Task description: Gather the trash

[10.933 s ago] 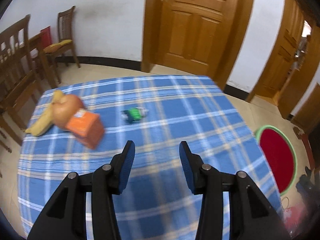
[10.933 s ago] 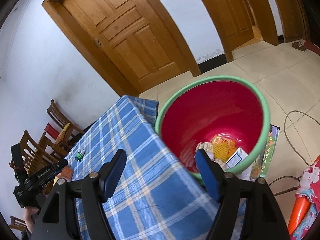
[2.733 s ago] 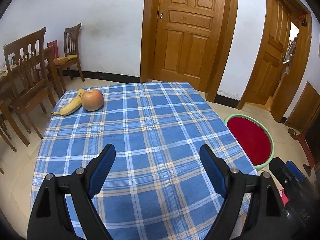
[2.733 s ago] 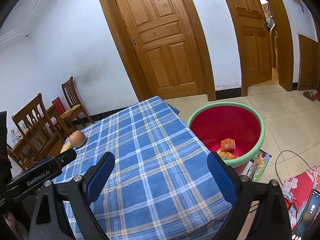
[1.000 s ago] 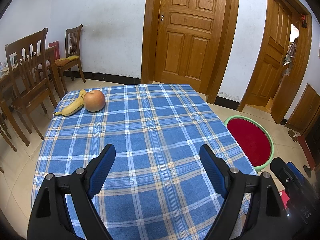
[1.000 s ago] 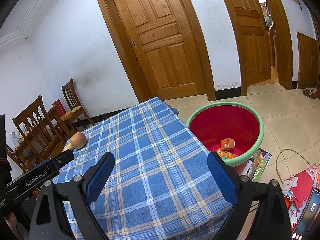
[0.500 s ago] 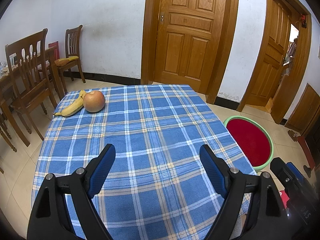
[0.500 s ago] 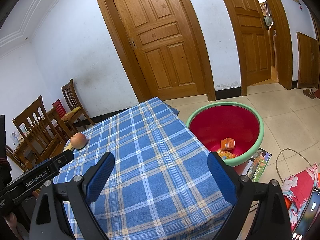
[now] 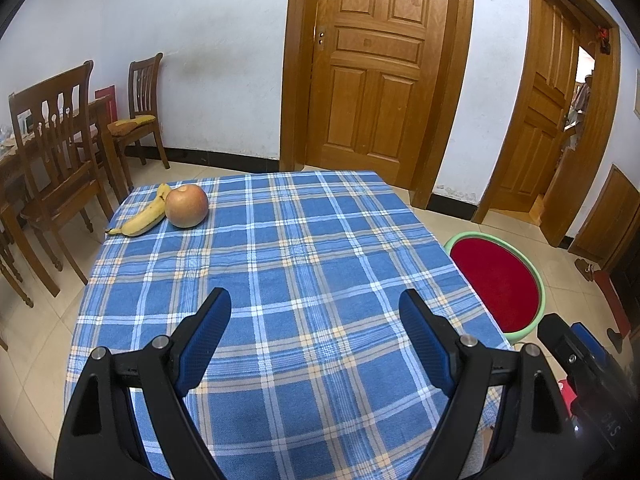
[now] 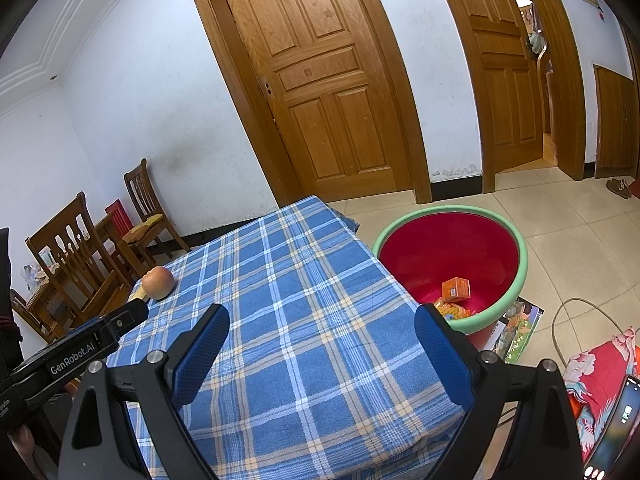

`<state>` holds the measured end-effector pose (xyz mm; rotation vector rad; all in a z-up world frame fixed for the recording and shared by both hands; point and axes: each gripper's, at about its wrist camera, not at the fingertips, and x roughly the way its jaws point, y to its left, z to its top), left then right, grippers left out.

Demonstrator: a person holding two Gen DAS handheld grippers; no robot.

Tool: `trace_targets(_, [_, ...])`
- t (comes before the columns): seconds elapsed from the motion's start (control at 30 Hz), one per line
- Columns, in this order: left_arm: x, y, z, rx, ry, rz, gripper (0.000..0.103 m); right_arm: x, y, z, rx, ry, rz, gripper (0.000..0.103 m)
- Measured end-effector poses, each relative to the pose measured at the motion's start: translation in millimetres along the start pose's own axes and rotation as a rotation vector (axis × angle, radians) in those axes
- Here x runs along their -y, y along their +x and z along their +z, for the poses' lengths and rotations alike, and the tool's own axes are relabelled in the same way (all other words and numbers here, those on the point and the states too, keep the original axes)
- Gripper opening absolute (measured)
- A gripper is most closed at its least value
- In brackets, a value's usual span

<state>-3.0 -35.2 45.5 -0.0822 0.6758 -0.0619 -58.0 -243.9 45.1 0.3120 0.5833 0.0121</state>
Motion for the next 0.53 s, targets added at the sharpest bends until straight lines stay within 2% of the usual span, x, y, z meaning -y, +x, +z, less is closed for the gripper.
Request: trace_targets(0.53, [-0.7,-0.7,0.6,-0.006,-0.004,0.001,0.085,0.2,-0.3,-0.6,-0.002,0.0,0.002,0.096])
